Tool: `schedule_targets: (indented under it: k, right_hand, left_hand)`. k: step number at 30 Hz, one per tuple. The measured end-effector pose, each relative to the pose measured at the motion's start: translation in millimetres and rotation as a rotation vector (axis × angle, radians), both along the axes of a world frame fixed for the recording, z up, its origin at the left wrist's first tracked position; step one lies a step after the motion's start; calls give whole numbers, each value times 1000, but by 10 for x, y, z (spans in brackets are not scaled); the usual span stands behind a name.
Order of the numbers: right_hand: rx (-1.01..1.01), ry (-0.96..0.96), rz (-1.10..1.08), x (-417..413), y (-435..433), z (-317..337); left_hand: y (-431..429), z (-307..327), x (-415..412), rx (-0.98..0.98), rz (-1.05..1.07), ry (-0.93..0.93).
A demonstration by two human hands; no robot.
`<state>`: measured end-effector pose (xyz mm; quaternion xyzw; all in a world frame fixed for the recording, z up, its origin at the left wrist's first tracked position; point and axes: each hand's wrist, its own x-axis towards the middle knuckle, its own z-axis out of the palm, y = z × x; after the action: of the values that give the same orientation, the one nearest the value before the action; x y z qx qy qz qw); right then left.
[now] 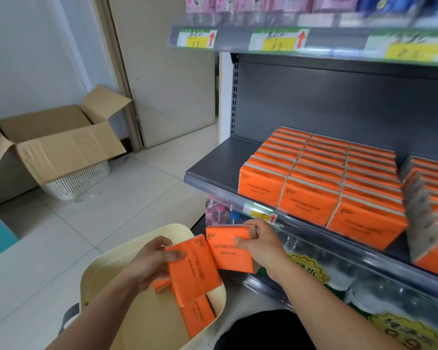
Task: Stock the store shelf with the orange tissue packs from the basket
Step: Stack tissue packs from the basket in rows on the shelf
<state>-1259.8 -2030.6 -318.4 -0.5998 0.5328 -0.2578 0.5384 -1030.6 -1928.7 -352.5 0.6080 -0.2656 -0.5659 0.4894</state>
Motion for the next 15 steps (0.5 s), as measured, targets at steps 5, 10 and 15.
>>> schedule_targets:
  k: [5,10,15]
  right_hand:
    - [-50,-59,-78,-370,17,225]
    - [-164,-94,-160,-875,47,530]
    - [-318,-109,-263,-1469,24,803]
  left_hand:
    - [-108,347,-306,-80,-71,-113]
    - [-223,634,-582,-149,-144,-164]
    - [-335,767,-868,-176,-307,-30]
